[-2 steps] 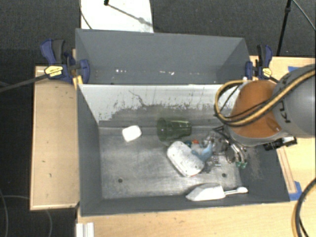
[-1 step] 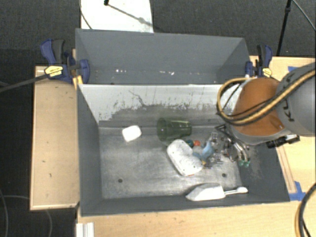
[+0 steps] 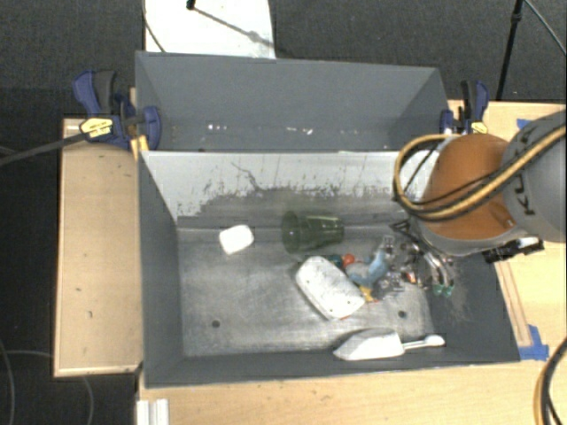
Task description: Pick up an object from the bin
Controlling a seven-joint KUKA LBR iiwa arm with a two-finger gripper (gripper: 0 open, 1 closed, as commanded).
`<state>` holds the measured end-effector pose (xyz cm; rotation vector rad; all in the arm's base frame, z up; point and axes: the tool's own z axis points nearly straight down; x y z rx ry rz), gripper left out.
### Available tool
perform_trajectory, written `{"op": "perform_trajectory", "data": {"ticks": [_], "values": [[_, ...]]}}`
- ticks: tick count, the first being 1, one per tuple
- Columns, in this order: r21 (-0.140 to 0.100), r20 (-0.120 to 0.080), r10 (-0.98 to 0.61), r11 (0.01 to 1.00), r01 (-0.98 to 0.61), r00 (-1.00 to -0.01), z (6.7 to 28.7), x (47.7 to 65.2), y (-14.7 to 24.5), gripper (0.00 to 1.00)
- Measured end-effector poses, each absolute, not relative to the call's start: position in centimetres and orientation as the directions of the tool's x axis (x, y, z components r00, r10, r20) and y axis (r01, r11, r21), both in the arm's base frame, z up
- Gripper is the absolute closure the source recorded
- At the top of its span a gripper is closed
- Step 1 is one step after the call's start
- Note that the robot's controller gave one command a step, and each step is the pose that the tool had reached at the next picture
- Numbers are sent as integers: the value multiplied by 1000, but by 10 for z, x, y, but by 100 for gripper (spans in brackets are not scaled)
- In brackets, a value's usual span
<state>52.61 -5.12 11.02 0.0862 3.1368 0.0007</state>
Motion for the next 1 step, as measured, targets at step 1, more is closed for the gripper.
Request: {"op": "perform_trajectory", "data": {"ticks": [1], "values": [[1, 4, 63, 998, 63, -998, 129, 525, -51, 100]]}}
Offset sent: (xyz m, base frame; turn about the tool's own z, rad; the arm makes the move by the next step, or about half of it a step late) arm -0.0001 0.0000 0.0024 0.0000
